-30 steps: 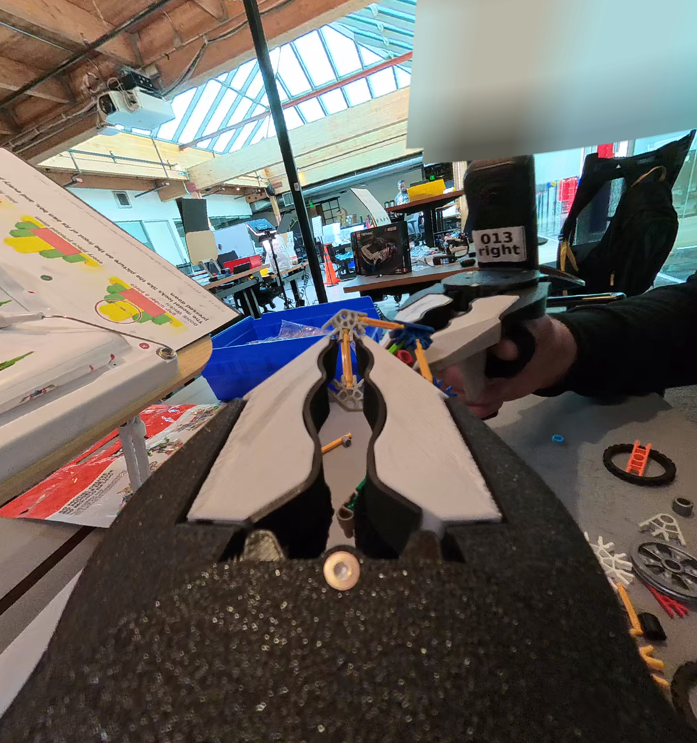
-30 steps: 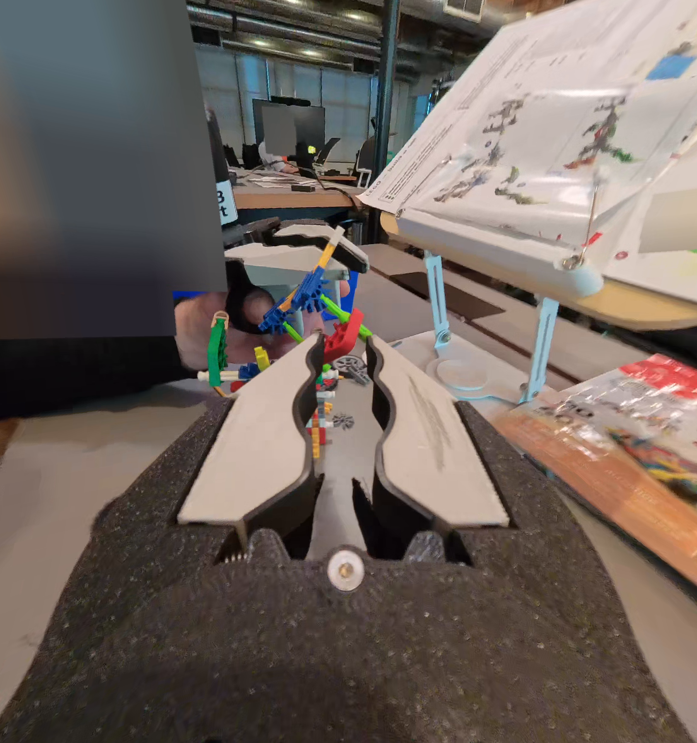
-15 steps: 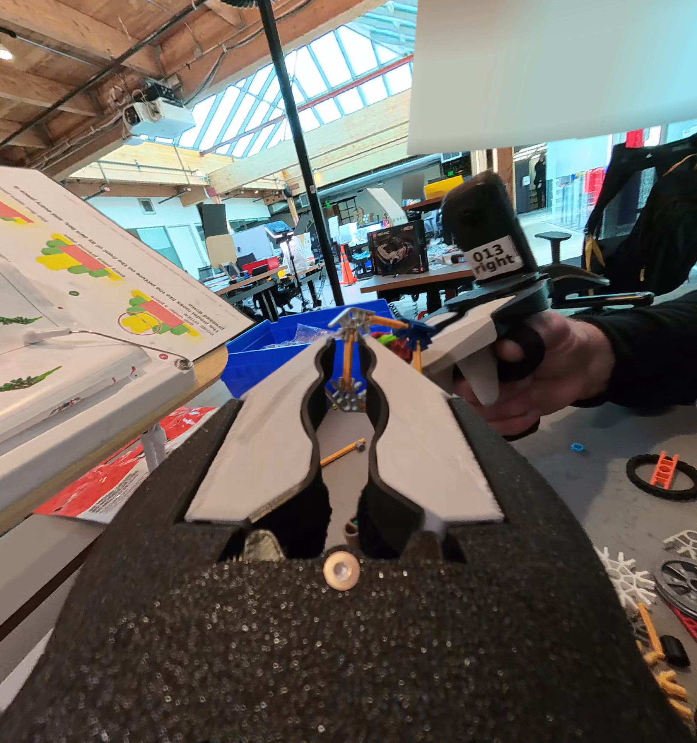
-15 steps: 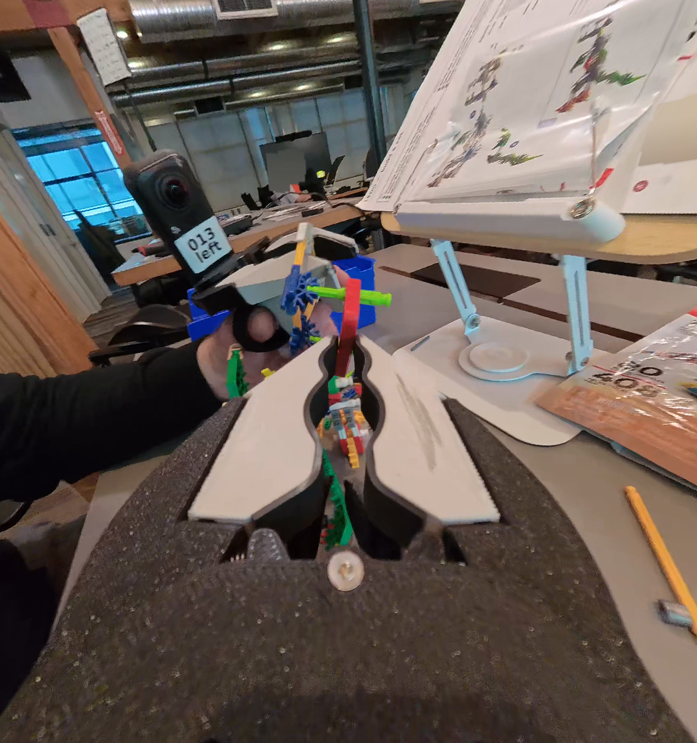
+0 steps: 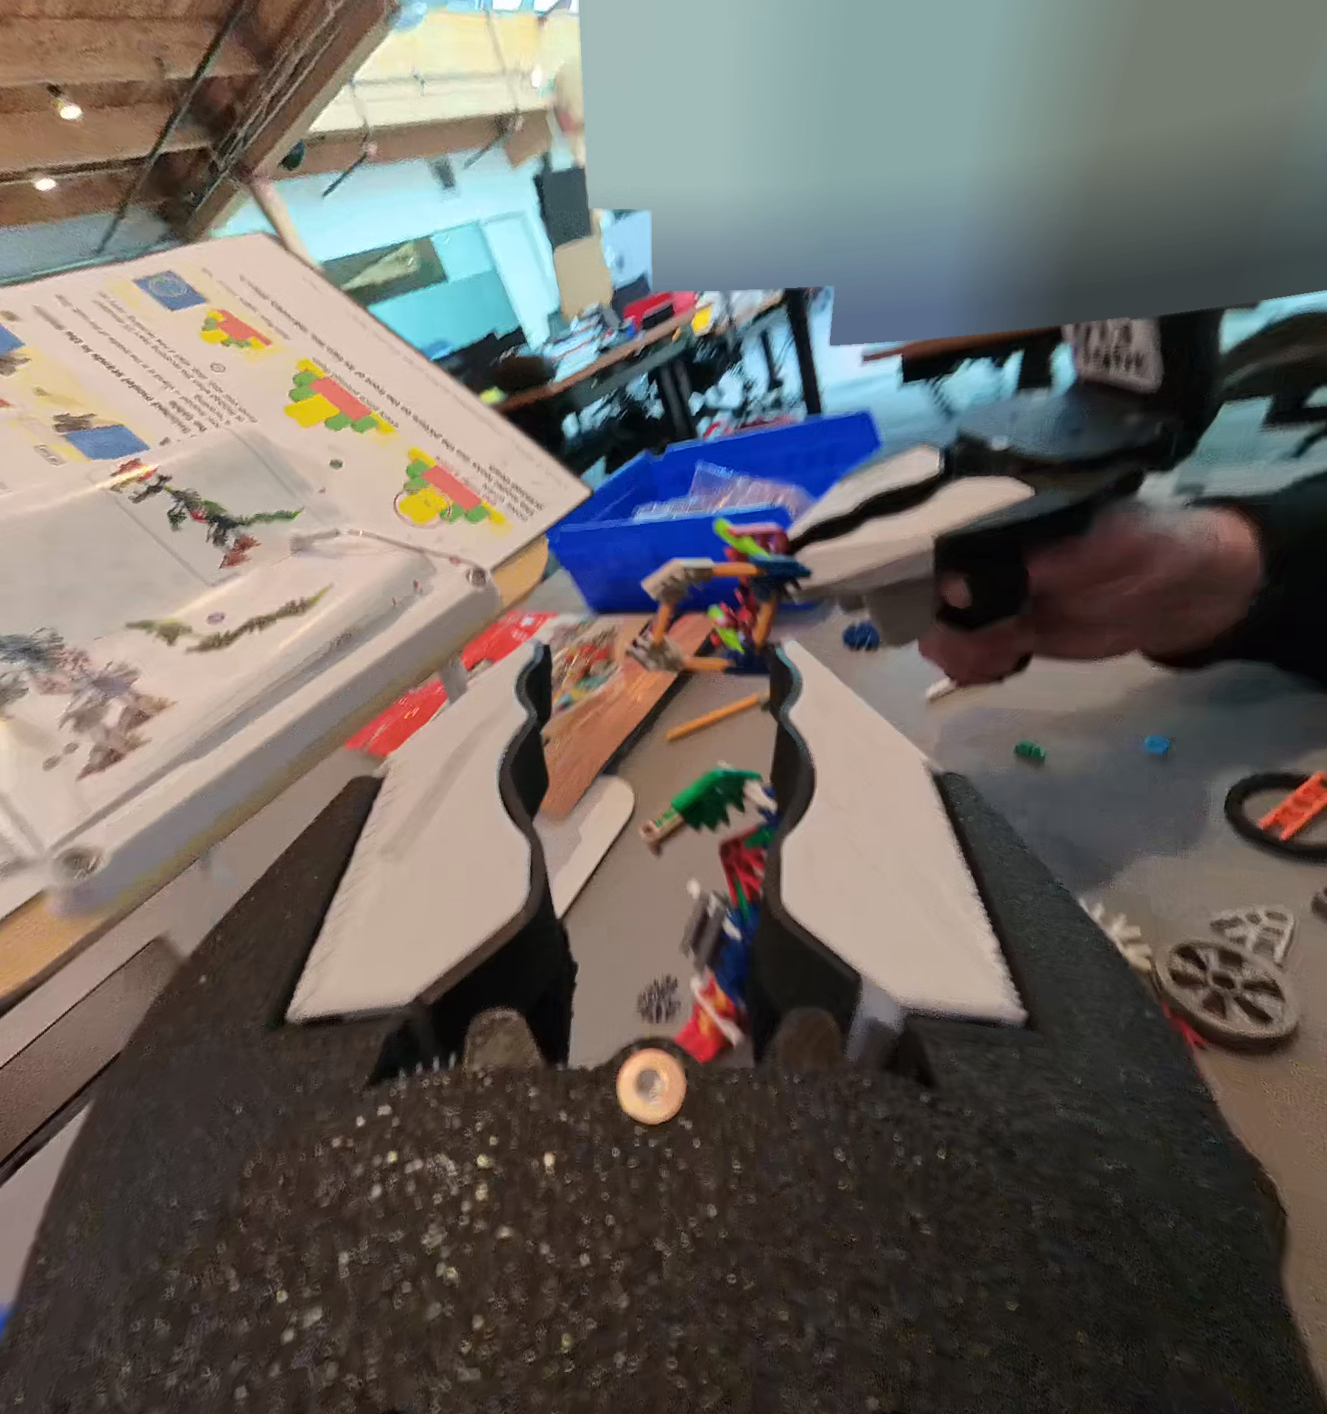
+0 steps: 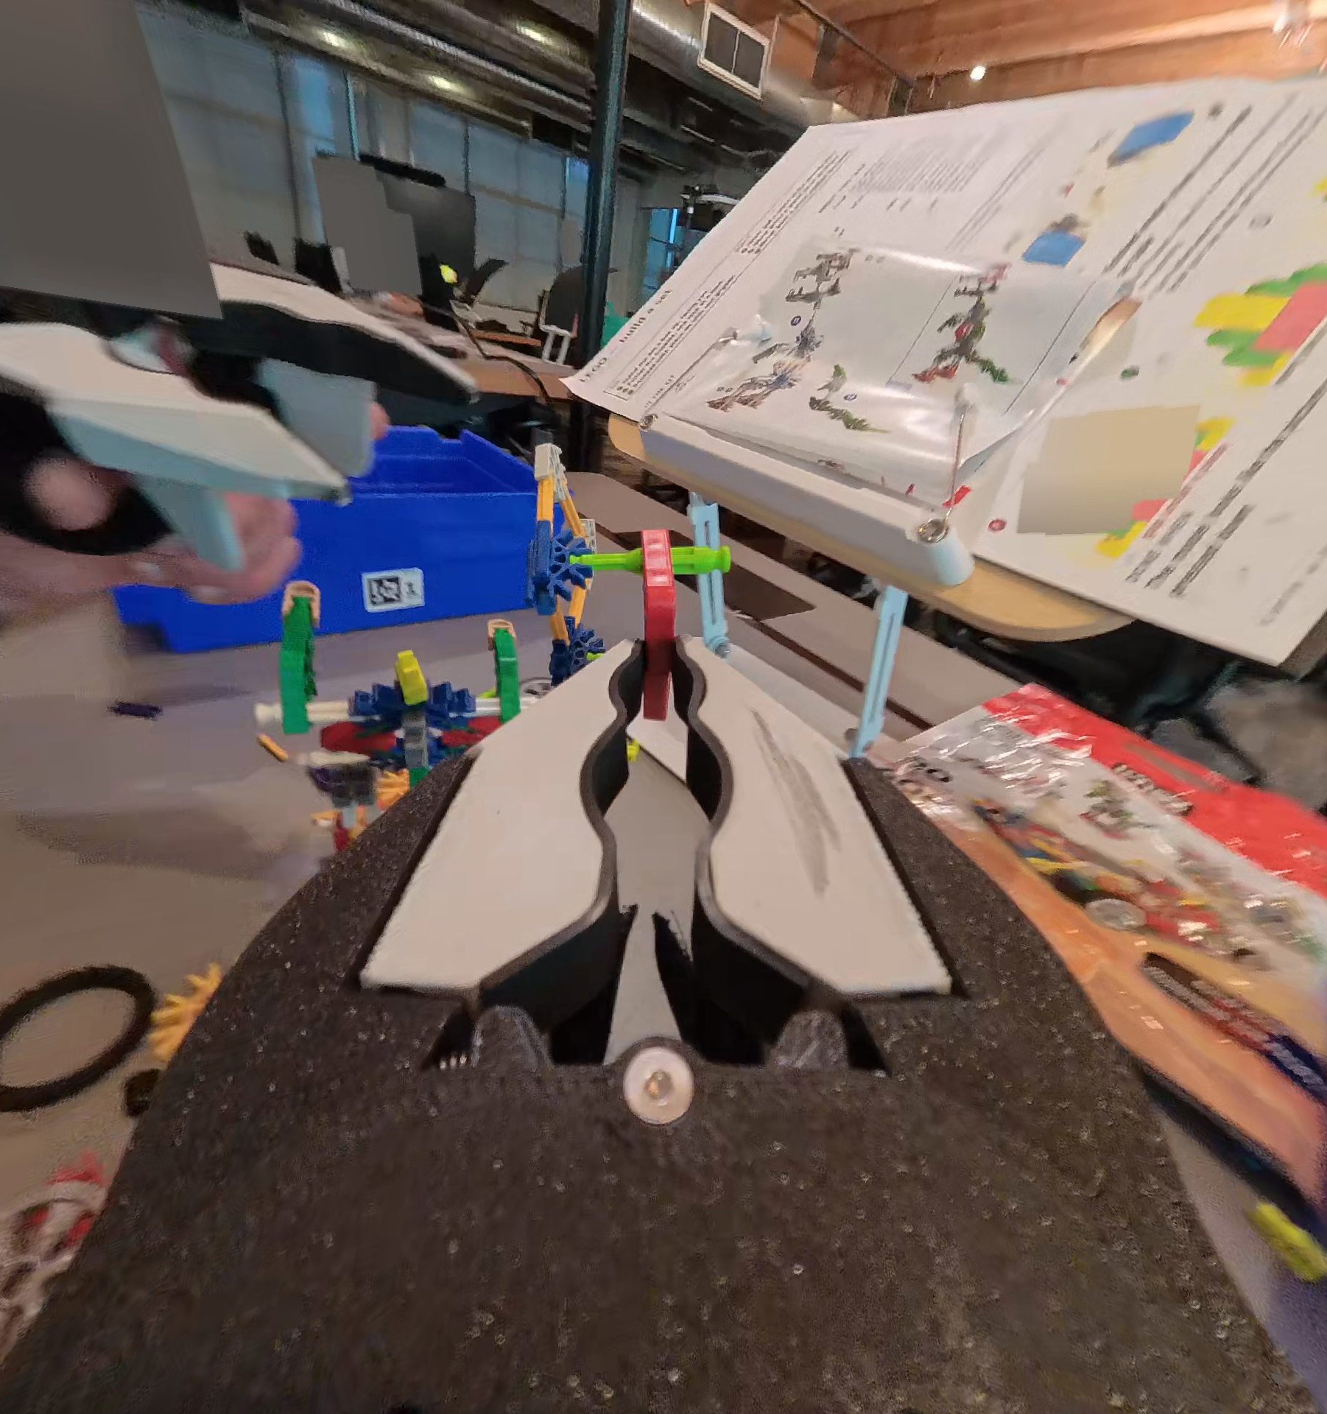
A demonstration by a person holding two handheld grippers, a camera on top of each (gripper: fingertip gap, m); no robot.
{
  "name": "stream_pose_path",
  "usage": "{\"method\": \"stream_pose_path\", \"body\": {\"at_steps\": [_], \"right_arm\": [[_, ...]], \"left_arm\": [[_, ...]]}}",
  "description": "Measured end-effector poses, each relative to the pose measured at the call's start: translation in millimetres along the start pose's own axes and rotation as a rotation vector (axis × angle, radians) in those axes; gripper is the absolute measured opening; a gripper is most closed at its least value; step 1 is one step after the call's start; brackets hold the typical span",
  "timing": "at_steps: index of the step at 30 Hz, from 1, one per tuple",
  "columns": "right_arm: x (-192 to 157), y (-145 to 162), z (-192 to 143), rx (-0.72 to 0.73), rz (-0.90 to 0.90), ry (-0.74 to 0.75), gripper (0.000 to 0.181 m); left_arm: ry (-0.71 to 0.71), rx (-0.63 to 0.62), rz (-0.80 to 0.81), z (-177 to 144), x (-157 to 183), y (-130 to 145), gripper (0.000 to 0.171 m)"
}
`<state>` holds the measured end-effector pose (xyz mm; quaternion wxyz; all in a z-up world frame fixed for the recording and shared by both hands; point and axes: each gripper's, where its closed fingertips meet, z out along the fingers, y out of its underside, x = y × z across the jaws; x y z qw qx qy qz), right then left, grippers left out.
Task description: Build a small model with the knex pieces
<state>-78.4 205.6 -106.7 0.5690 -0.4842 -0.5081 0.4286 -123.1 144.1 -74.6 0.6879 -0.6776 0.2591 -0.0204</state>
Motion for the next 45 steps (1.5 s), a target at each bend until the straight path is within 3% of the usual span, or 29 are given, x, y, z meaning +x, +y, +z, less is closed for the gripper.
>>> {"method": "stream_pose_path", "body": {"at_steps": [6,8,12,17,24,29,34,39,45], "right_arm": [[-15,-7,0,0.015,-0.234,0.056,0.005],[-16,-10,-1,0.022,-0.266,0.08,0.005],[-16,-9,-1,0.022,-0.299,0.104,0.005],[-12,-14,-6,0.025,-0.336,0.116,0.005],[-4,-15,-19,0.001,-0.402,0.104,0.005],[0,-3,-33,-0.056,-0.47,0.107,0.005],[0,6,-43,-0.086,-0.505,0.111,0.005],[-2,20,-47,-0.124,-0.538,0.105,0.005],[-14,42,-46,-0.212,-0.711,0.061,0.005]], "left_arm": [[-0.3,-0.204,0.246,-10,44,29,0.05],[-0.376,-0.214,0.354,-4,45,24,0.042],[-0.383,-0.338,0.35,18,49,44,0.038],[-0.423,-0.378,0.372,24,41,60,0.015],[-0.381,-0.4,0.357,14,28,65,0.014],[-0.262,-0.372,0.34,-1,13,67,0.015],[-0.323,-0.403,0.352,-14,-18,78,0.014],[-0.312,-0.392,0.288,-22,-31,83,0.014],[-0.272,-0.365,0.259,-25,-32,83,0.014]]}}
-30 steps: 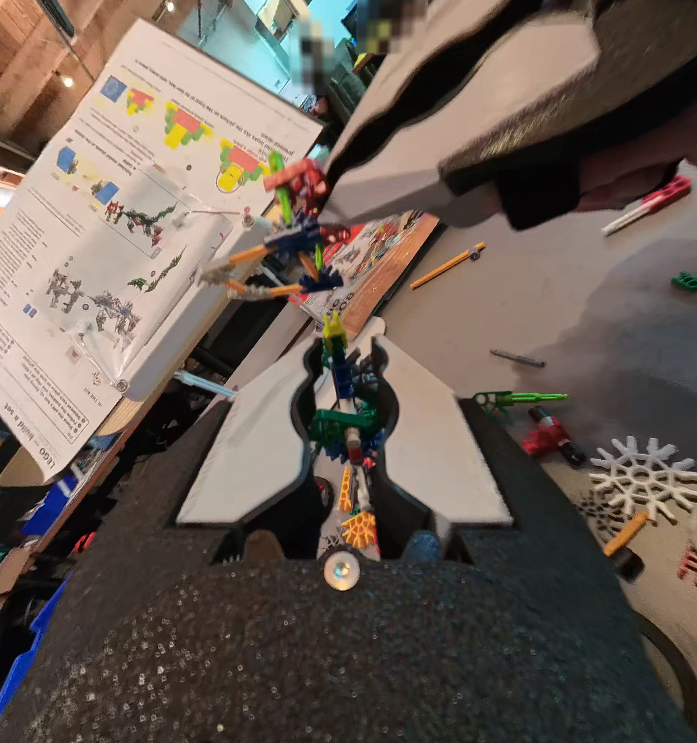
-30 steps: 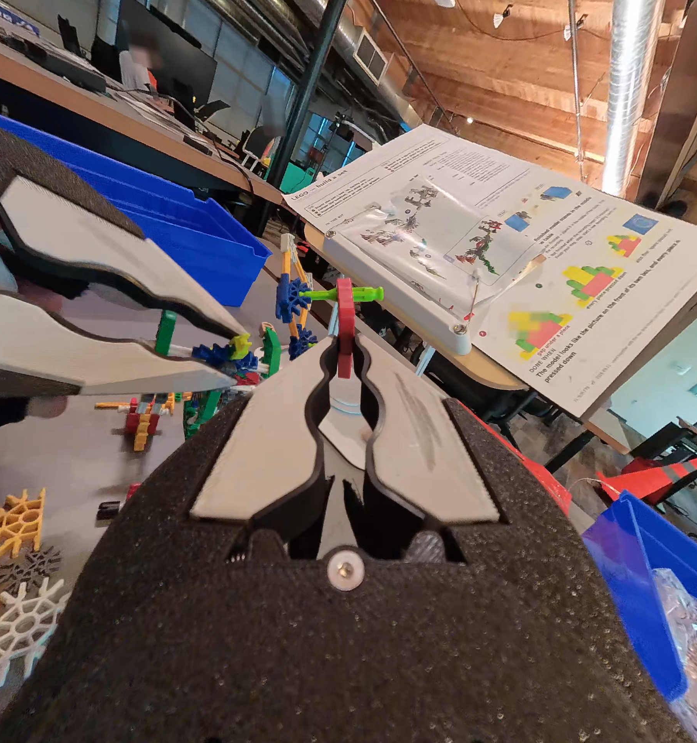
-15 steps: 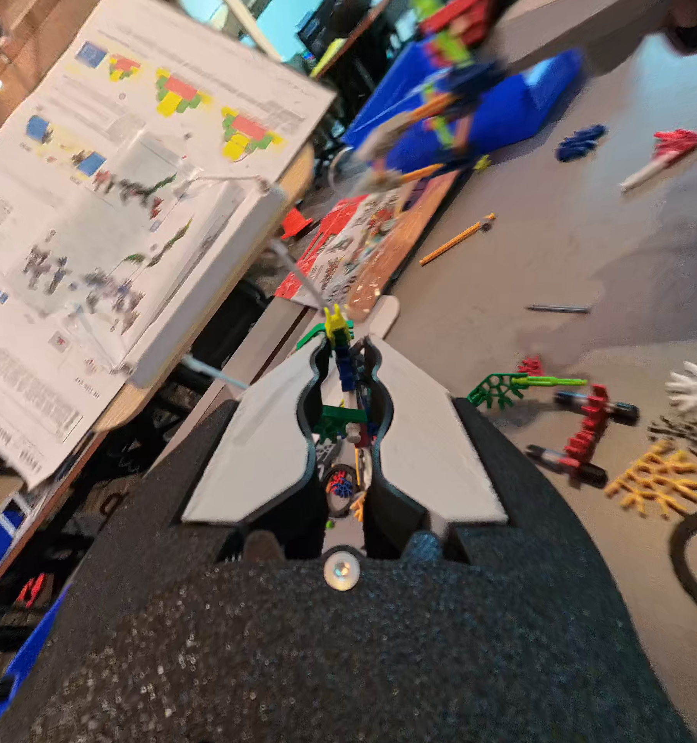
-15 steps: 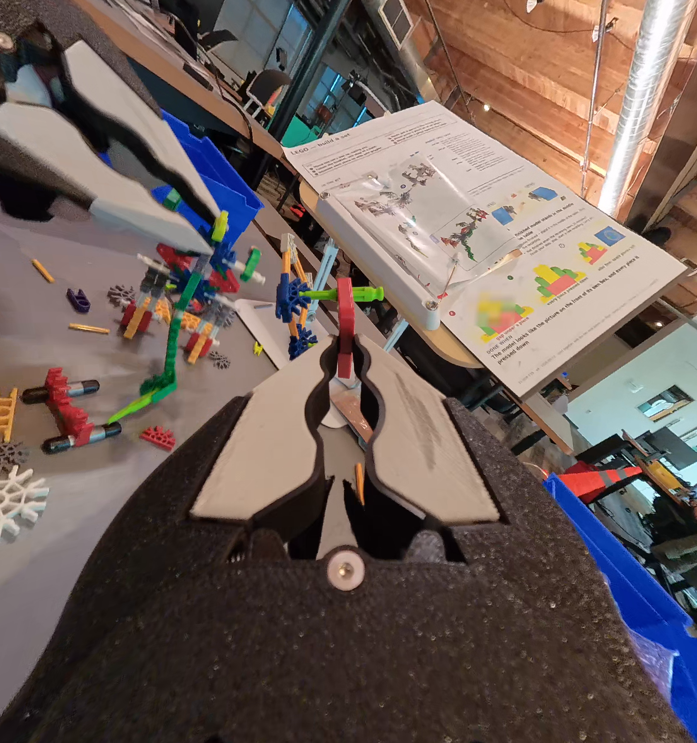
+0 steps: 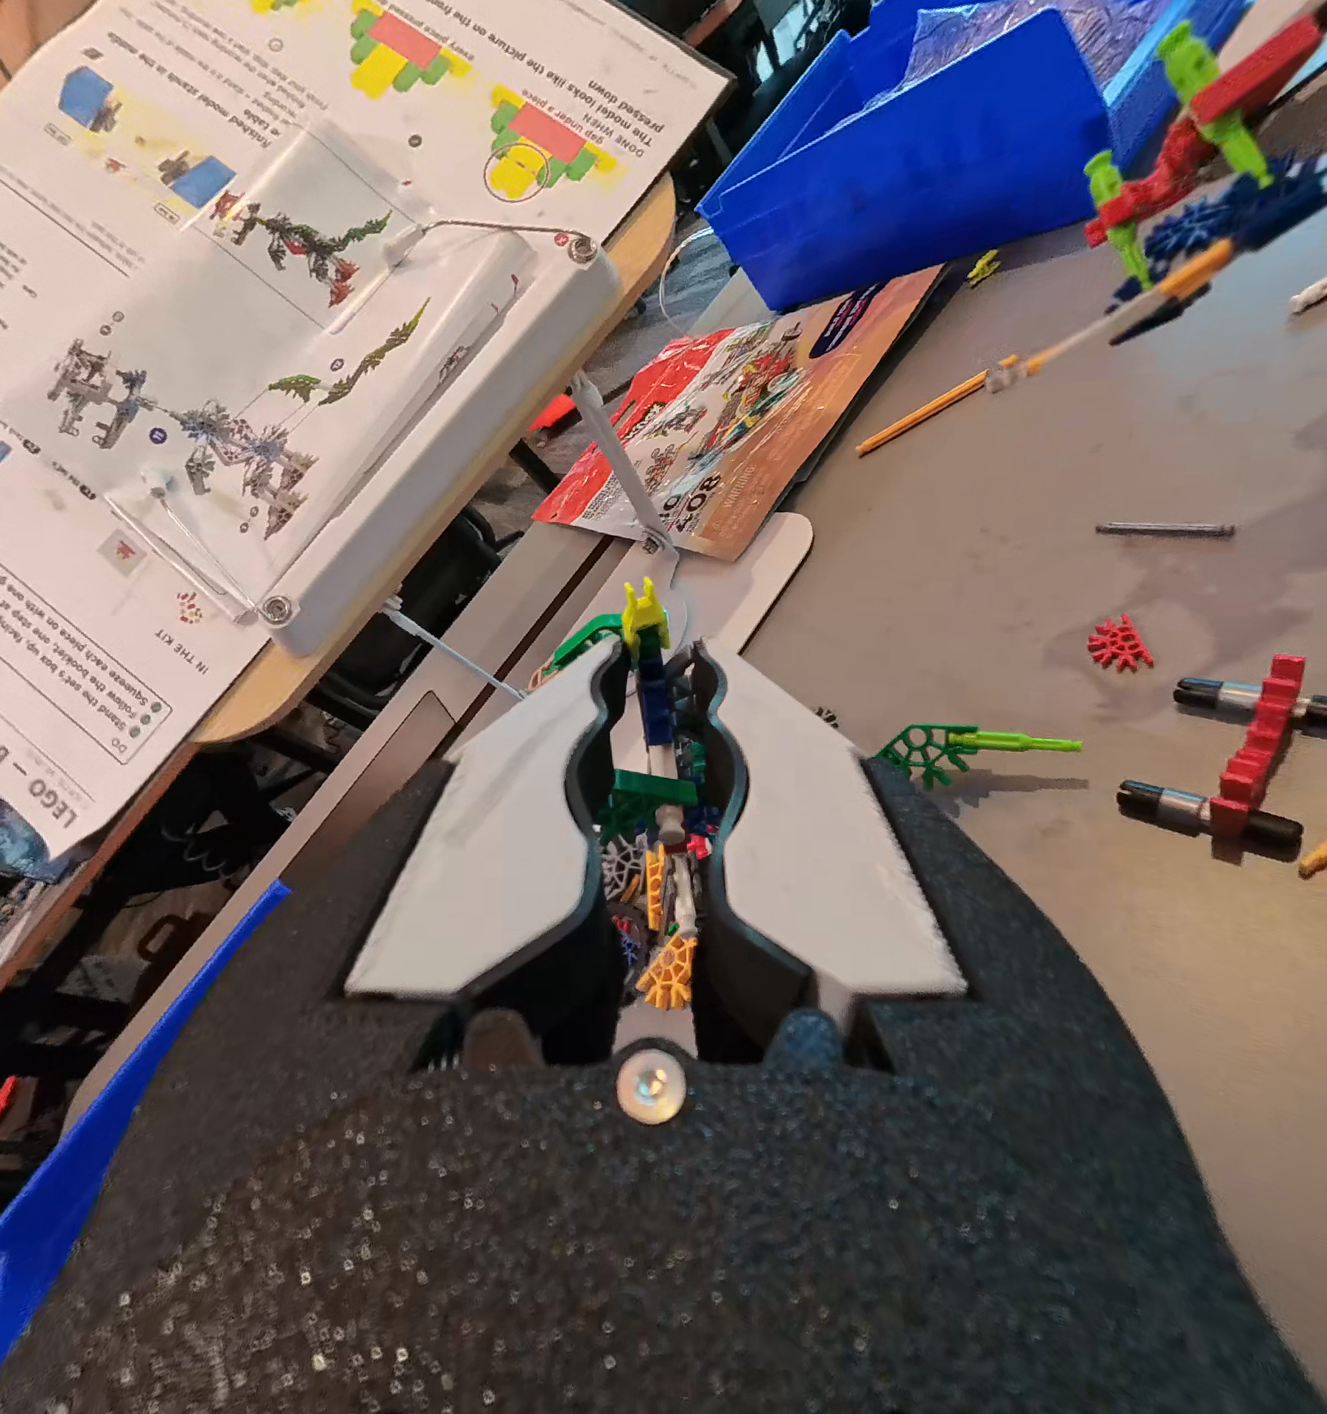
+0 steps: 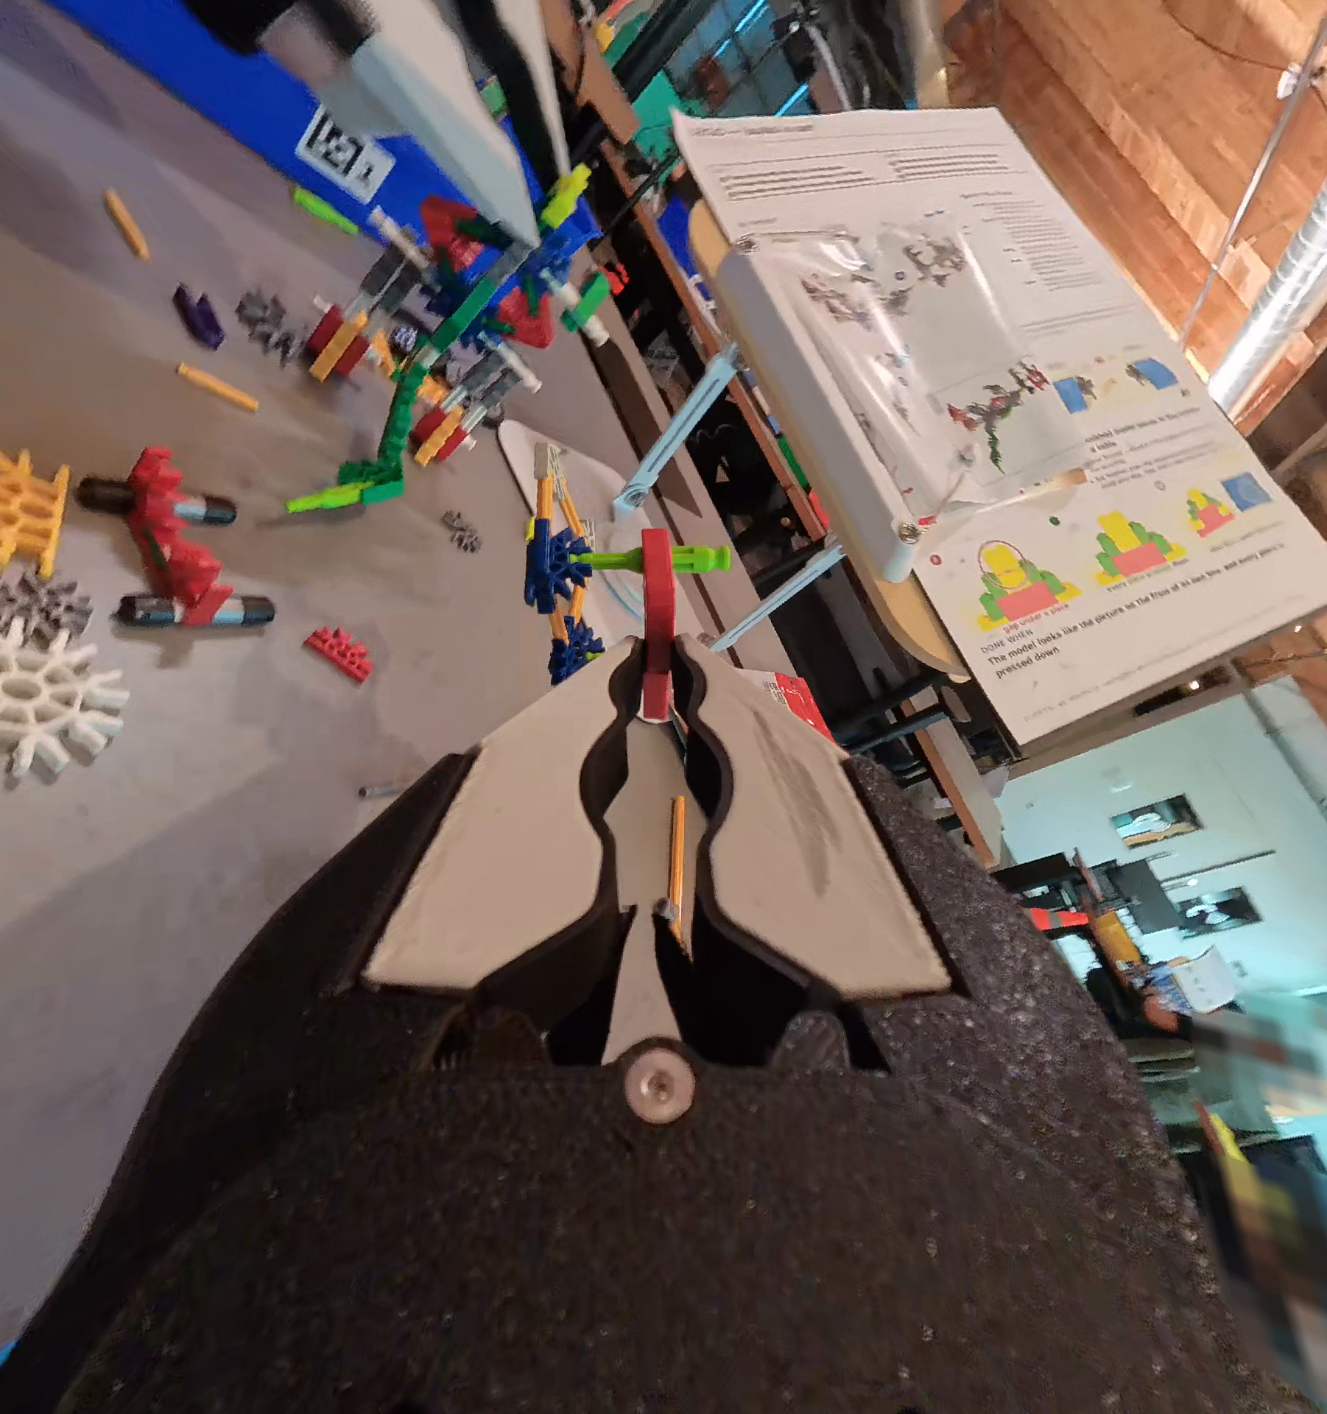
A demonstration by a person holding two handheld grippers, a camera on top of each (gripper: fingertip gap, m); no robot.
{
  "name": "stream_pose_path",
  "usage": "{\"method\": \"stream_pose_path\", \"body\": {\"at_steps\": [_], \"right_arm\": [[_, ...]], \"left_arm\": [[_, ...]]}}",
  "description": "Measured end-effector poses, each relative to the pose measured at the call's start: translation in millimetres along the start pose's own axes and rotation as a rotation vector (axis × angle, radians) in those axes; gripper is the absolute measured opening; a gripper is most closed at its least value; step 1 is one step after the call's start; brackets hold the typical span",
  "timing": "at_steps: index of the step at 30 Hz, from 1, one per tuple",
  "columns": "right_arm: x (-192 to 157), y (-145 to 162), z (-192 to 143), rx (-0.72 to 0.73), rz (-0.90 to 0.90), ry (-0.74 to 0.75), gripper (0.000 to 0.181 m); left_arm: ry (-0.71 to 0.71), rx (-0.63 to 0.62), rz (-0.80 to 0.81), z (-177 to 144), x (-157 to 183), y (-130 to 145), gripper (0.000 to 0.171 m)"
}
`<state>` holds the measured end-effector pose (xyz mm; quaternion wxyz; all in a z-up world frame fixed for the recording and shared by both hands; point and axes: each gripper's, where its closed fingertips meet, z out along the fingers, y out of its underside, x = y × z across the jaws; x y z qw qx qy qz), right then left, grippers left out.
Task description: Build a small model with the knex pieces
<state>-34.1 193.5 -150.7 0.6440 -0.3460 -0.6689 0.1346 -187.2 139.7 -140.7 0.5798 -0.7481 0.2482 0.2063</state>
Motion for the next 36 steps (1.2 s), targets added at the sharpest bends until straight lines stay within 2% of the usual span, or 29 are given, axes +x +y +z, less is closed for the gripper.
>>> {"method": "stream_pose_path", "body": {"at_steps": [3,6,9,12,16,17,18,20,22,24,27,29,32,36], "right_arm": [[-13,7,-2,-0.06,-0.132,-0.02,0.005],[-26,18,-4,-0.138,-0.284,-0.018,0.005],[-41,28,-6,-0.183,-0.376,-0.036,0.005],[-52,38,-7,-0.225,-0.467,-0.051,0.005],[-68,47,-10,-0.254,-0.514,-0.116,0.008],[-72,47,-12,-0.254,-0.508,-0.143,0.015],[-74,47,-16,-0.258,-0.487,-0.17,0.026],[-71,43,-24,-0.27,-0.421,-0.208,0.034],[-59,23,-30,-0.225,-0.292,-0.221,0.03],[-44,-18,-23,-0.122,-0.054,-0.238,0.018],[-22,-72,18,-0.037,0.225,-0.238,0.013],[-20,-94,54,-0.008,0.385,-0.289,0.013],[-25,-95,102,-0.037,0.511,-0.377,0.014],[-34,-102,123,-0.021,0.625,-0.515,0.013]], "left_arm": [[-0.005,0.01,0.02,0,3,0,0.015],[-0.027,0.021,0.01,-1,2,1,0.025],[-0.035,0.01,0.008,-2,1,4,0.026],[-0.036,0.003,0.008,-2,2,7,0.014],[-0.048,-0.013,0.001,-2,-1,10,0.014],[-0.046,-0.009,-0.002,-1,-1,10,0.013],[-0.046,-0.006,-0.002,-1,-1,10,0.013],[-0.046,-0.006,-0.002,-1,-1,10,0.013],[-0.046,0.0,-0.001,-1,-1,10,0.012],[-0.051,0.008,-0.015,-1,-1,10,0.013],[-0.063,0.016,-0.001,1,1,9,0.012],[-0.065,0.015,0.008,2,3,8,0.012],[-0.077,0.018,0.034,2,5,7,0.012],[-0.075,0.033,0.042,2,6,6,0.012]]}}
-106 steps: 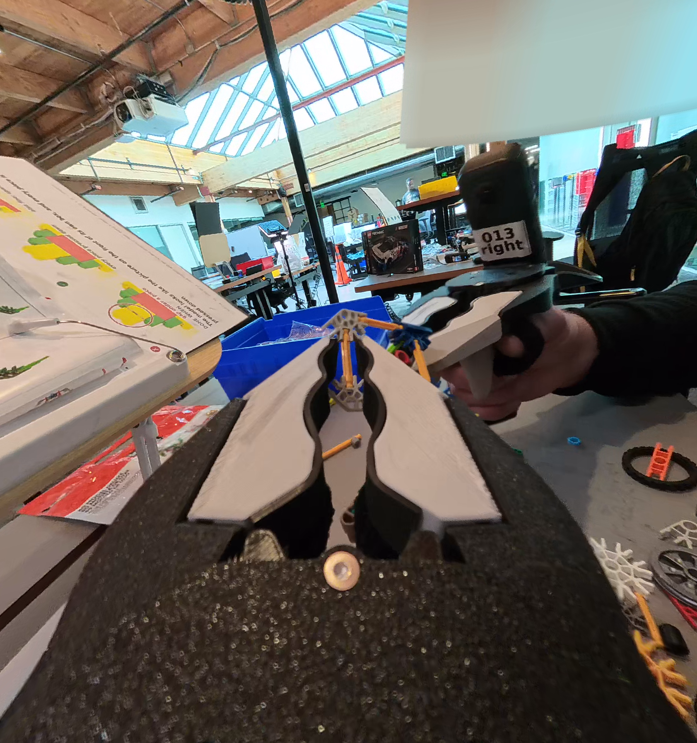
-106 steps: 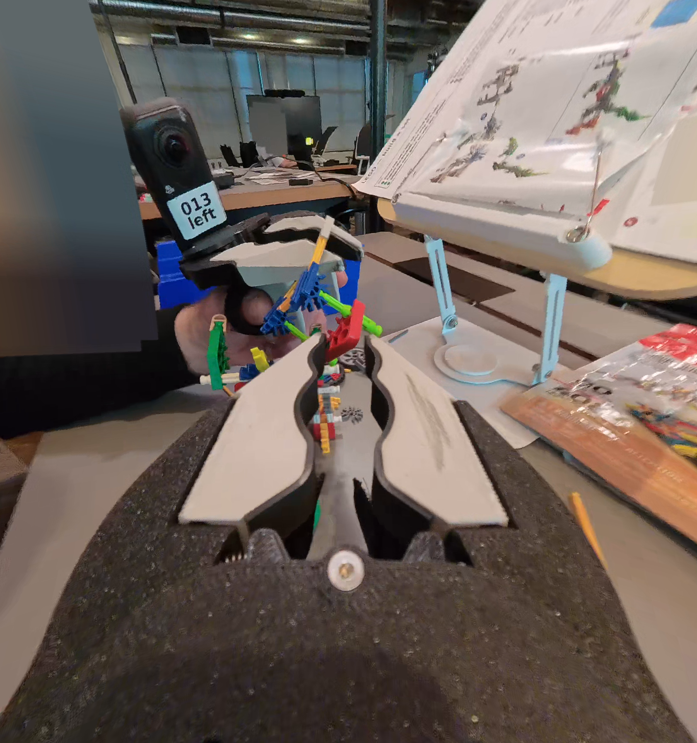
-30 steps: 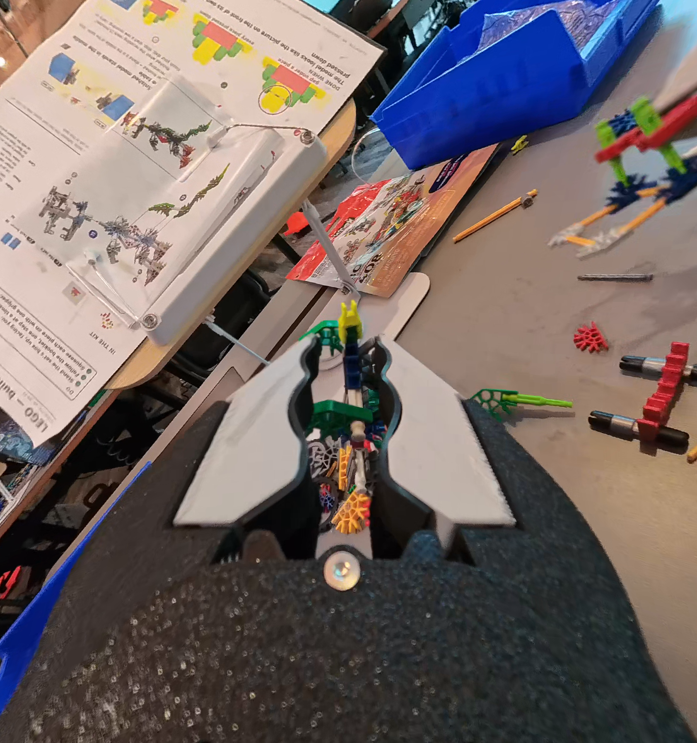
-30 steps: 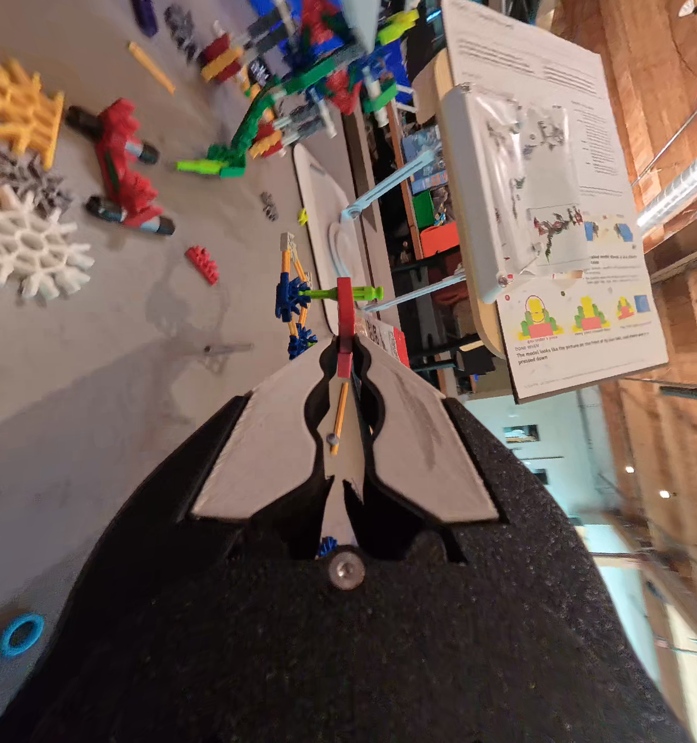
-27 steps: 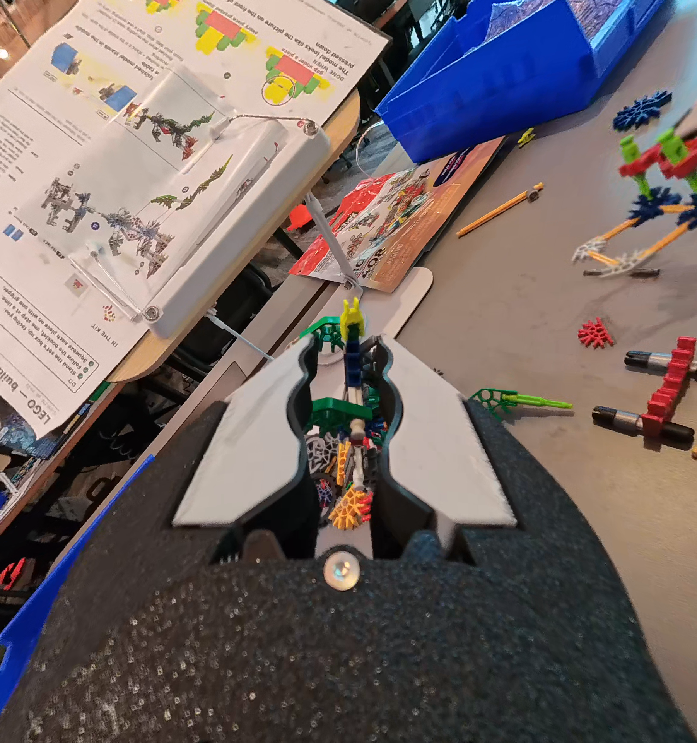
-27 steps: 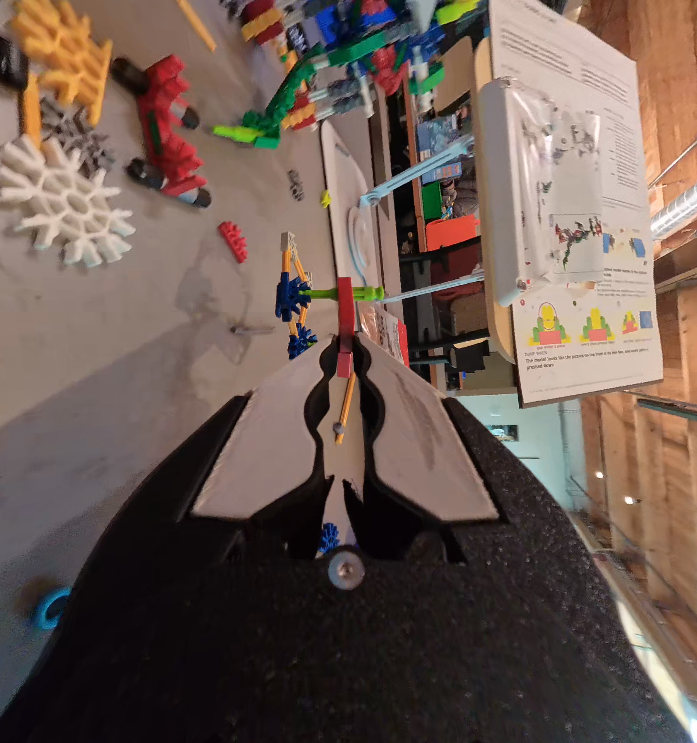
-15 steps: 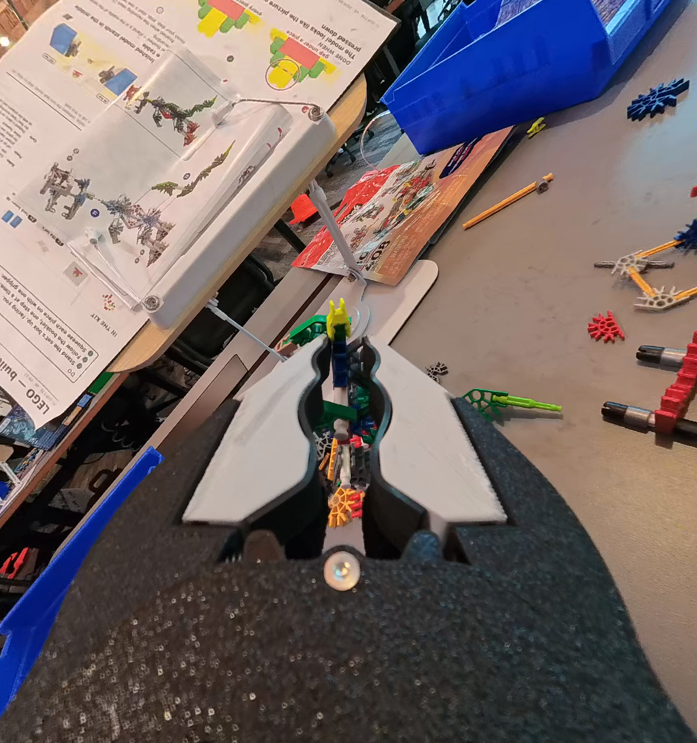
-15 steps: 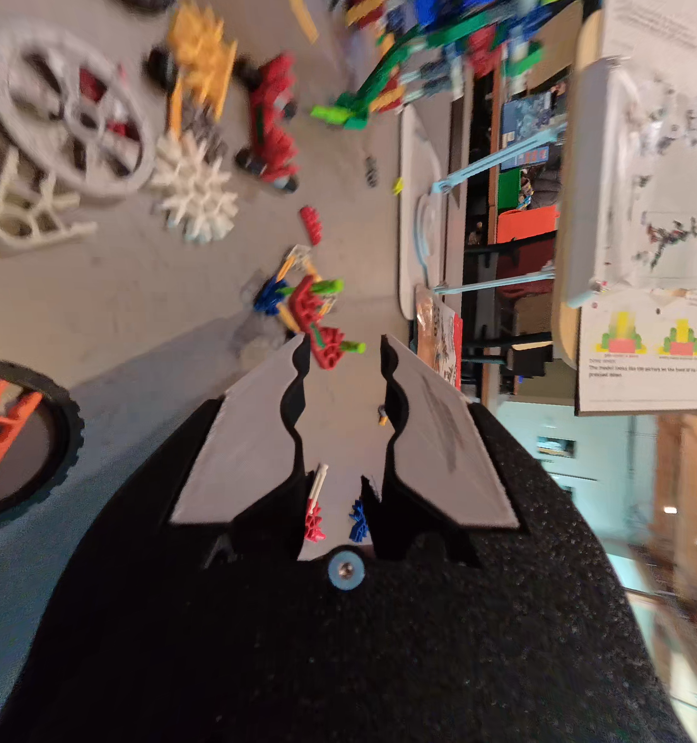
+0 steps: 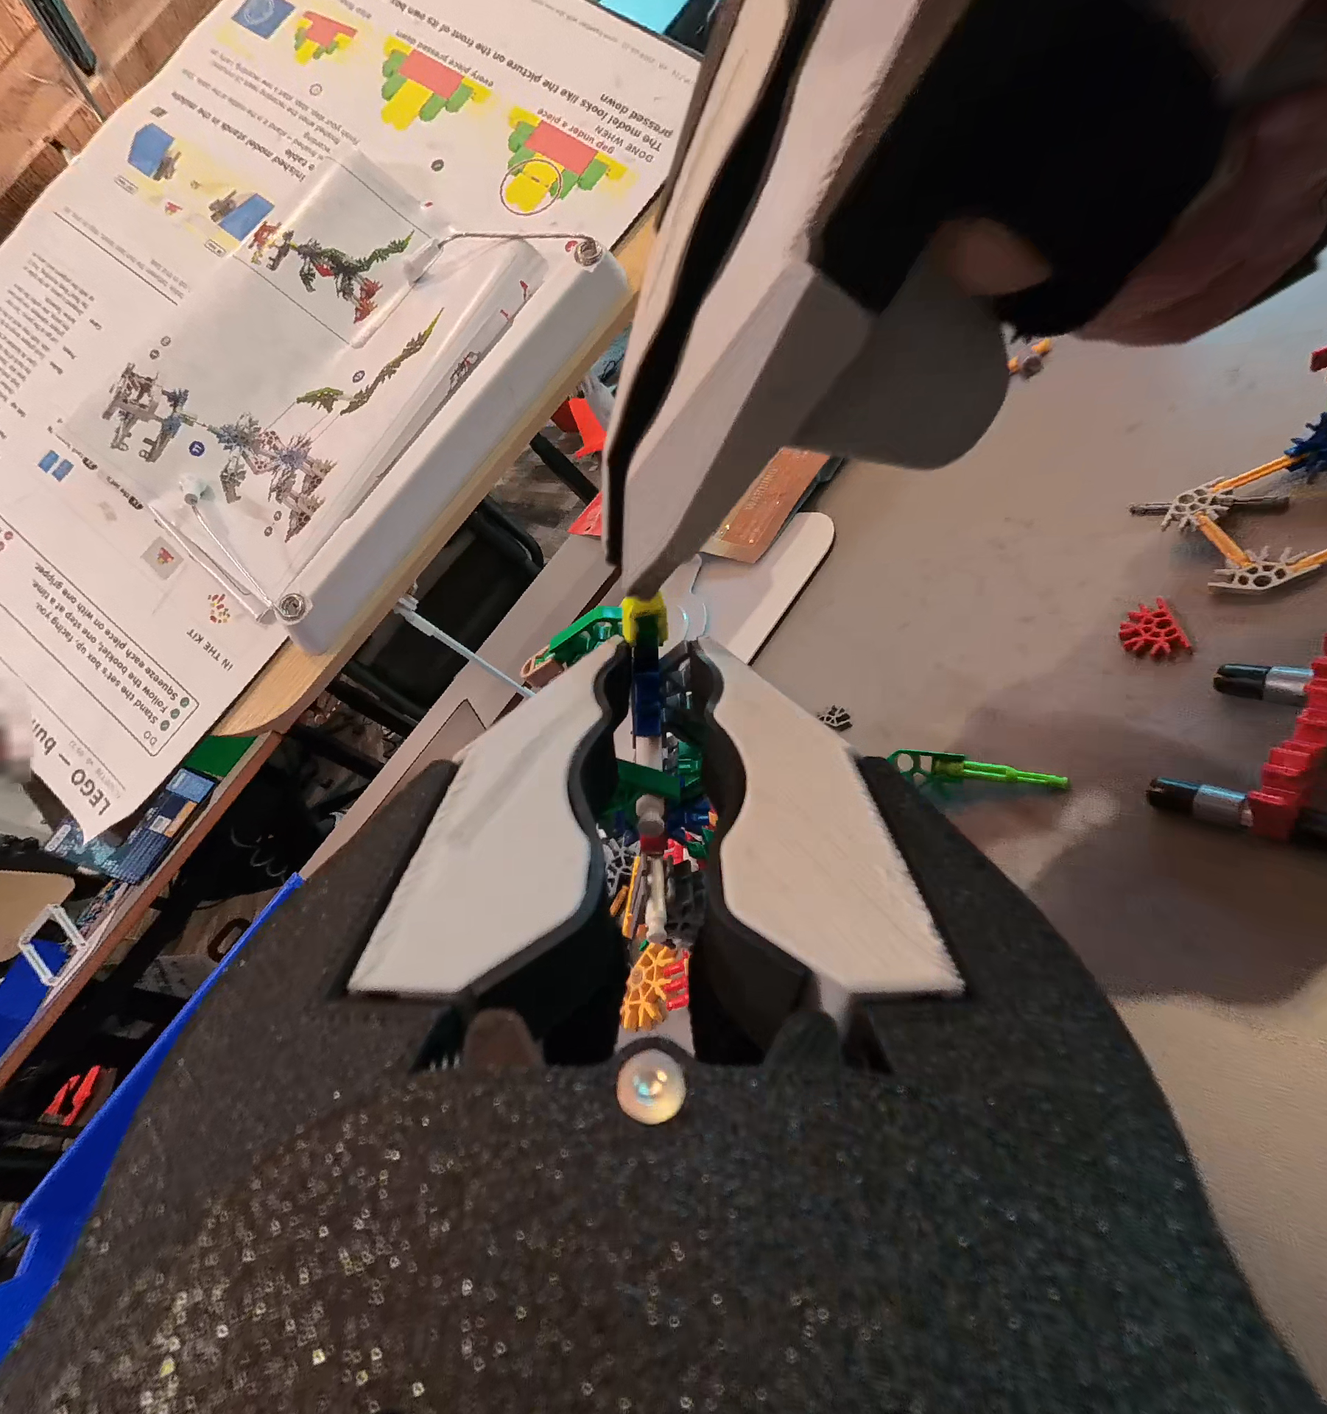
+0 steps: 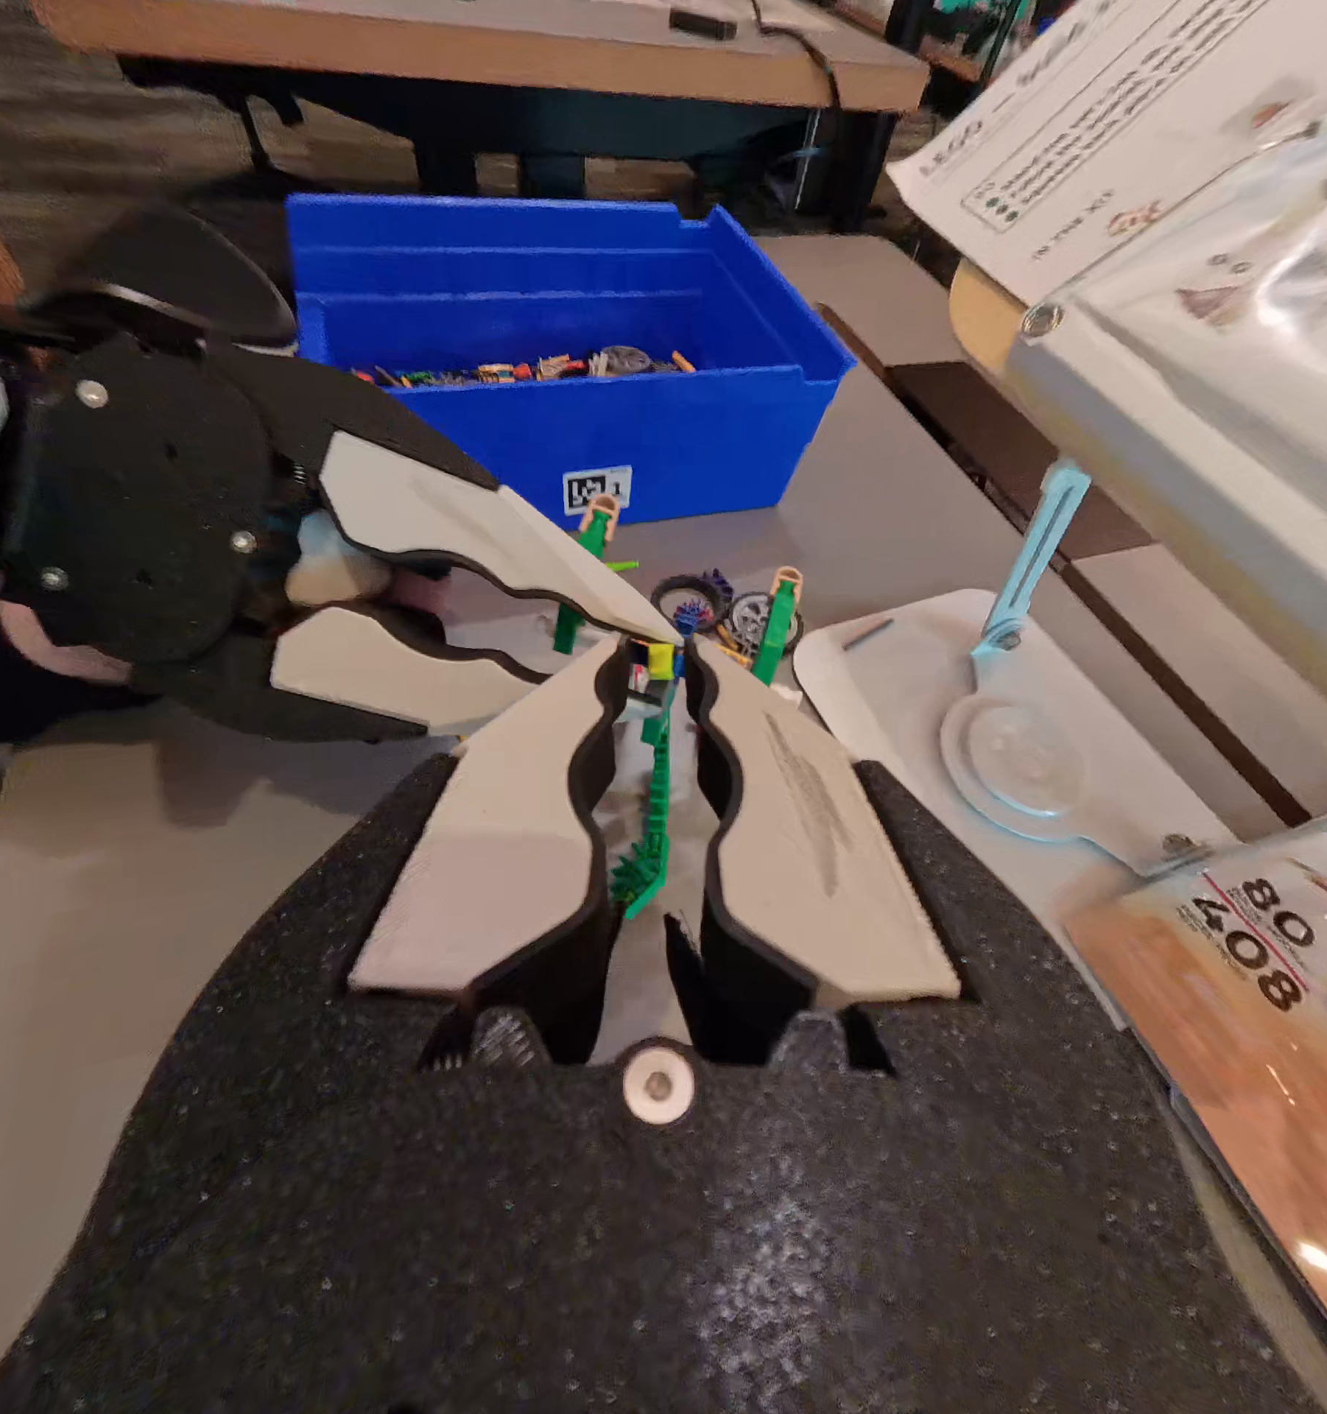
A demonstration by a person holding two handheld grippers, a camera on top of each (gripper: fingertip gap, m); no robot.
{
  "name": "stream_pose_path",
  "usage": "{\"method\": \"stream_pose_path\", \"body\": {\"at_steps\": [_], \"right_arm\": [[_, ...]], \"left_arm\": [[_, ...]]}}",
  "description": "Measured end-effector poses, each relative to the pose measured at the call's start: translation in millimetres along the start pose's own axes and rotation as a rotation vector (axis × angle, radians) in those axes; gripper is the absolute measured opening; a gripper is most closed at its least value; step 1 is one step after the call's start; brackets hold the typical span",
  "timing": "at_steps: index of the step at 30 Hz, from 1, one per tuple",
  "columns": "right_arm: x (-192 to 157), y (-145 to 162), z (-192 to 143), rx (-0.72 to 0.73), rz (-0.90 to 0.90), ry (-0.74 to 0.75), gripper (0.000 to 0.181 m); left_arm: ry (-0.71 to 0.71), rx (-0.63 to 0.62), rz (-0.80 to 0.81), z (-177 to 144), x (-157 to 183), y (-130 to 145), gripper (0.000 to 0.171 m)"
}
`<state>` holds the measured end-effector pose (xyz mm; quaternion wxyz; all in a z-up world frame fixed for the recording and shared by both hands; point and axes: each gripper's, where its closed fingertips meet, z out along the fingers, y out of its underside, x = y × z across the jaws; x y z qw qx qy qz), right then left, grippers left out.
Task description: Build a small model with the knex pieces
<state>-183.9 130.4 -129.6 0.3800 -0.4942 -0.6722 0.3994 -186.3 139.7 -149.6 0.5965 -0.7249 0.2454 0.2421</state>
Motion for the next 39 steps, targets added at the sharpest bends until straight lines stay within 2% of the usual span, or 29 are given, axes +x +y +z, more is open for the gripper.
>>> {"method": "stream_pose_path", "body": {"at_steps": [3,8,17,24,28,32,39], "right_arm": [[2,6,5,-0.046,-0.018,-0.008,0.004],[1,5,6,-0.044,0.0,-0.03,0.003],[-4,4,5,0.141,0.549,-0.299,0.005],[-13,2,0,0.243,0.703,-0.435,0.006],[-19,1,-1,0.289,0.747,-0.464,0.006],[-23,1,-2,0.222,0.578,-0.34,0.005],[-33,-4,-5,0.274,0.703,-0.519,0.007]], "left_arm": [[0.007,0.012,-0.008,1,0,-1,0.012],[0.01,0.021,-0.021,0,0,0,0.012],[0.043,0.085,-0.058,-4,1,-1,0.01],[0.105,0.191,-0.037,-13,5,-6,0.01],[0.135,0.243,-0.048,-20,8,-7,0.01],[0.149,0.239,-0.067,-23,9,-6,0.01],[0.192,0.32,-0.106,-34,11,-12,0.011]]}}
